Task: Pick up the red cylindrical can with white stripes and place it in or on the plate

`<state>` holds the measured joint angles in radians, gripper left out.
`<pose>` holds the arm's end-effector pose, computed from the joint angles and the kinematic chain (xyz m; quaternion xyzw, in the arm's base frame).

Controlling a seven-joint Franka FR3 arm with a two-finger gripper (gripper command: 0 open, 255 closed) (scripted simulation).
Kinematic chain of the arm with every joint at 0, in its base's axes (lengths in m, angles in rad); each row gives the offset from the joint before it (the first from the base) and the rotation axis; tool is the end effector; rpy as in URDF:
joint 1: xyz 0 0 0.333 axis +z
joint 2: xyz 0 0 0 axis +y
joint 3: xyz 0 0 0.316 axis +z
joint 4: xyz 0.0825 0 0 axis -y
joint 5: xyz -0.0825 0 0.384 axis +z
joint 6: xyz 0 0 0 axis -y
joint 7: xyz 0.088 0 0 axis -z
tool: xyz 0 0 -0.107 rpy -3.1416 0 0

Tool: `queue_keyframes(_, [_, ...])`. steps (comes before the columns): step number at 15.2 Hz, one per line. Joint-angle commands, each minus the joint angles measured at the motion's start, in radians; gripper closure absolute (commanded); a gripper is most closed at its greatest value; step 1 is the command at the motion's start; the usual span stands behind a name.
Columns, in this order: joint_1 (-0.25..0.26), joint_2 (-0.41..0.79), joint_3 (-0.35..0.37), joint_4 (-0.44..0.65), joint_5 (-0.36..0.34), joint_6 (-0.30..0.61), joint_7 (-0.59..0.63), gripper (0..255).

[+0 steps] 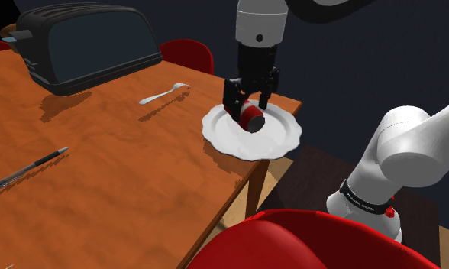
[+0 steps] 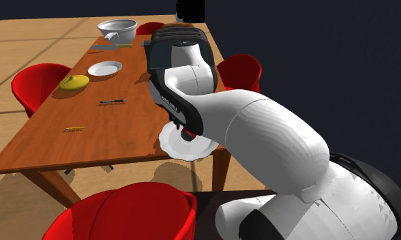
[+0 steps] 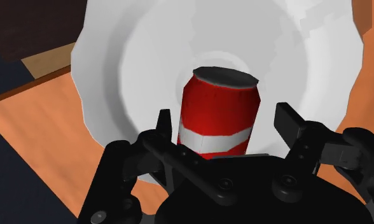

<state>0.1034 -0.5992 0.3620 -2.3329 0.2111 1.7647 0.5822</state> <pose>0.3256 0.2061 0.5377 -0.9942 0.1078 -0.0004 0.0037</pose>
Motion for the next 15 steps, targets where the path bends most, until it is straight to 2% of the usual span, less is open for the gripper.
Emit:
queue_keyframes(1, [0.001,0.001,0.001,-0.002,0.001,0.000,0.000,0])
queue_keyframes(3, [0.000,0.004,0.002,0.007,0.000,-0.004,0.003,0])
queue_keyframes(7, [-0.008,0.016,-0.016,0.141,-0.016,-0.128,0.009,0])
queue_keyframes(15, [-0.008,0.016,-0.016,0.141,-0.016,-0.128,0.009,0])
